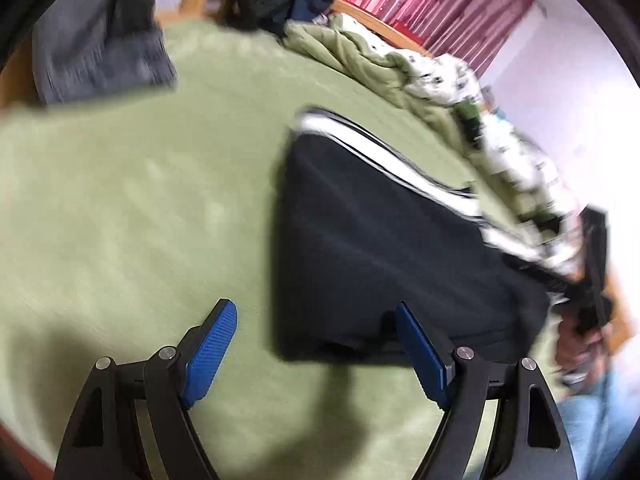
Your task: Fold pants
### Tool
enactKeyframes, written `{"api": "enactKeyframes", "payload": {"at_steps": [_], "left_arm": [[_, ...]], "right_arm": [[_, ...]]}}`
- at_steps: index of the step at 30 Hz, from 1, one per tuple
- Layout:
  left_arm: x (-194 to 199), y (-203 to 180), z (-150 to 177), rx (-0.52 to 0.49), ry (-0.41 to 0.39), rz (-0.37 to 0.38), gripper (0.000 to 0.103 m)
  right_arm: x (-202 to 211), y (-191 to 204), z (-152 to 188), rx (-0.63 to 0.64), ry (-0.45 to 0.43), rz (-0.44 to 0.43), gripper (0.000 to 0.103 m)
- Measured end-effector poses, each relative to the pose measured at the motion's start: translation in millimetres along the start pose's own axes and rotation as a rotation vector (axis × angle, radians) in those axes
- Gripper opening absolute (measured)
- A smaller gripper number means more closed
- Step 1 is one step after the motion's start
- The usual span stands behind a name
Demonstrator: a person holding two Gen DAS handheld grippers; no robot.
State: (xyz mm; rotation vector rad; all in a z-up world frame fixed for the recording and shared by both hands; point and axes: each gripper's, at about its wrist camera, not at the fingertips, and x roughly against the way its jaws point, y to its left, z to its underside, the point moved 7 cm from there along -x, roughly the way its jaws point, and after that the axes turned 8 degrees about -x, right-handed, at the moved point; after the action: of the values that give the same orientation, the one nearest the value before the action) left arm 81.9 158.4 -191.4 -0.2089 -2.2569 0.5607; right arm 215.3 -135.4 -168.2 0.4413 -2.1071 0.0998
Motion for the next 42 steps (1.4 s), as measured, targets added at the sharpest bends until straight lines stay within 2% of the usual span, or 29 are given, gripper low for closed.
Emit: {"api": "enactKeyframes", "payload": {"at_steps": [1, 4, 6, 9, 13, 15, 16, 17, 21, 24, 27, 29, 31, 33, 35, 39, 42], "left_arm": [[-5, 1, 4, 0.035, 0.002, 0.039, 0.08], [-8, 3, 3, 0.107, -0.053, 0.045, 0.079], [-12, -1, 1, 0.172, -0.052, 0.121, 0.078], [-18, 0, -1, 0.232, -0.049, 0.095, 0.071], [-16, 5, 1, 0.294, -0.056, 0.055, 0.038], [-13, 3, -3, 0.291, -0.046, 0.044, 0.031], [-8, -2, -8, 0.258, -0.043, 0.02, 0.023], [-5, -9, -14, 0.223, -0.04, -0.004, 0.021], [9, -55, -46, 0.035, -0.032, -0.11, 0.017], [15, -113, -74, -0.135, -0.041, -0.177, 0.016], [11, -173, -89, -0.267, -0.066, -0.187, 0.015], [0, -218, -89, -0.336, -0.082, -0.154, 0.015], [-22, -264, -79, -0.394, -0.07, -0.09, 0.015], [-55, -305, -53, -0.438, -0.018, -0.016, 0.014], [-83, -325, -25, -0.466, 0.037, 0.018, 0.014], [-138, -333, 36, -0.485, 0.178, 0.064, 0.014], [-127, -334, 50, -0.547, 0.167, 0.077, 0.017]], "right_arm": [[6, -2, 0, -0.003, -0.005, 0.002, 0.015], [28, -8, -1, -0.052, -0.023, 0.021, 0.02], [43, -17, 0, -0.117, -0.031, 0.021, 0.023], [73, -34, 9, -0.201, -0.057, 0.025, 0.023], [105, -51, 21, -0.256, -0.11, 0.041, 0.025], [119, -63, 28, -0.266, -0.136, 0.065, 0.026], [123, -68, 31, -0.264, -0.143, 0.076, 0.026], [127, -75, 35, -0.267, -0.148, 0.087, 0.026], [135, -101, 46, -0.29, -0.16, 0.075, 0.026], [135, -117, 54, -0.278, -0.163, 0.085, 0.026], [141, -135, 59, -0.249, -0.205, 0.147, 0.026], [145, -147, 60, -0.258, -0.227, 0.182, 0.026], [151, -163, 64, -0.299, -0.241, 0.197, 0.026], [155, -179, 70, -0.32, -0.25, 0.237, 0.026], [158, -193, 78, -0.314, -0.259, 0.303, 0.026], [162, -206, 92, -0.317, -0.248, 0.337, 0.026], [161, -211, 98, -0.32, -0.231, 0.329, 0.026]]}}
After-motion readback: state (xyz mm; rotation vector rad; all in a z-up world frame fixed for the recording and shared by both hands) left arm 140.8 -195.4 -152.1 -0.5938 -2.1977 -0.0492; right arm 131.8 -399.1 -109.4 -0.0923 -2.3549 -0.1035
